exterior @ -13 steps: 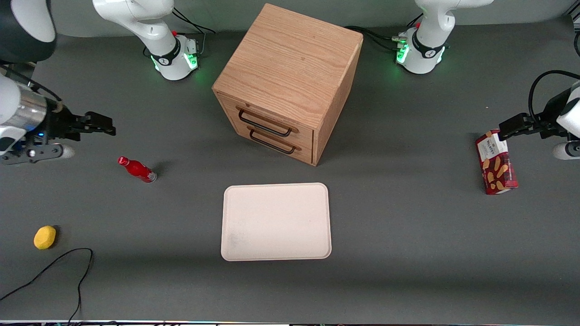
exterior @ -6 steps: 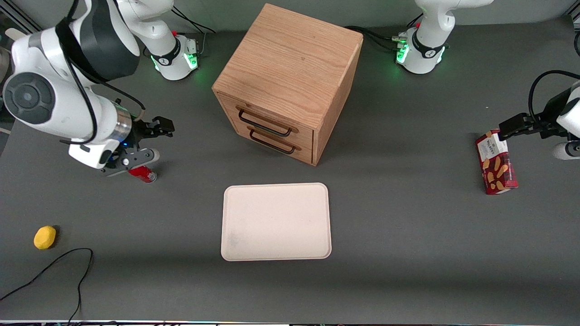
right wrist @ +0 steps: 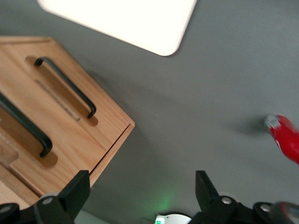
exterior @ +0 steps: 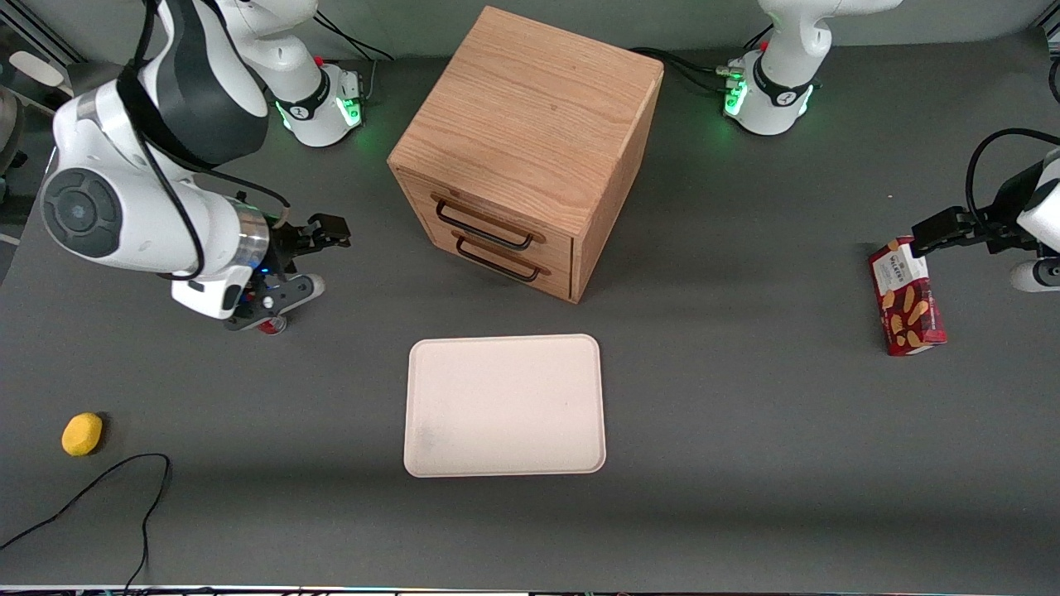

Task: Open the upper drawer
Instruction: 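Move the right gripper toward the upper drawer's black handle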

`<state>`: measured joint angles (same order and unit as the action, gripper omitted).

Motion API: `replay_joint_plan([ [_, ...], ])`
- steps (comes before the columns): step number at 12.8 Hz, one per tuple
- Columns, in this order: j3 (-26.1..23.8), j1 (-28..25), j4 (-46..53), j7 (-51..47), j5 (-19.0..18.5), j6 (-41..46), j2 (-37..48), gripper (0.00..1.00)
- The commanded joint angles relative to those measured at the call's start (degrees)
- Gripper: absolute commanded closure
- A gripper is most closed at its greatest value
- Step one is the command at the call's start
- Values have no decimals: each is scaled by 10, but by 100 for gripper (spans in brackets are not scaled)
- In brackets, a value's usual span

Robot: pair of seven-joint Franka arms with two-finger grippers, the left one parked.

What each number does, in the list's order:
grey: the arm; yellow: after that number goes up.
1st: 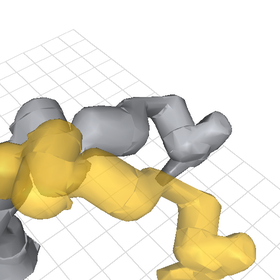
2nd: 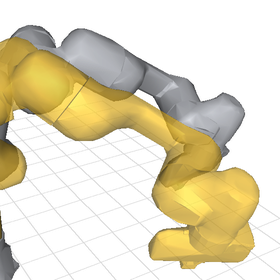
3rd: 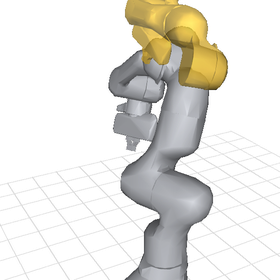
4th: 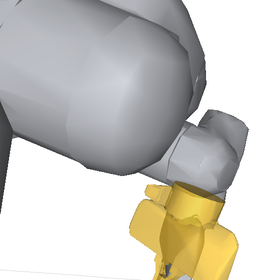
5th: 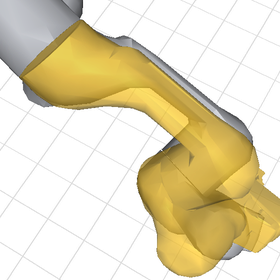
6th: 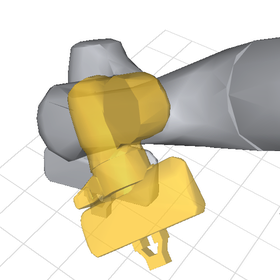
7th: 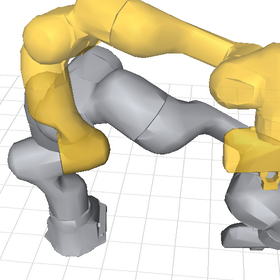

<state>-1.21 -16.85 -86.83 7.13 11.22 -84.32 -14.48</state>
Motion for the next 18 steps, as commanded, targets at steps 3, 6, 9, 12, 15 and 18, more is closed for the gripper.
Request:
replay_joint_plan([
  [3, 6, -55, 18, 48, 56, 2, -36, 0],
  [6, 2, -59, 19, 62, 81, -10, -50, 0],
  [9, -9, -70, 18, 141, 81, -60, -60, 0],
  [12, -19, -79, 19, 155, 85, -92, -71, 0],
  [15, -27, -80, 19, 155, 107, -102, -75, 0],
  [18, -27, -100, 15, 153, 122, -104, -79, 0],
])
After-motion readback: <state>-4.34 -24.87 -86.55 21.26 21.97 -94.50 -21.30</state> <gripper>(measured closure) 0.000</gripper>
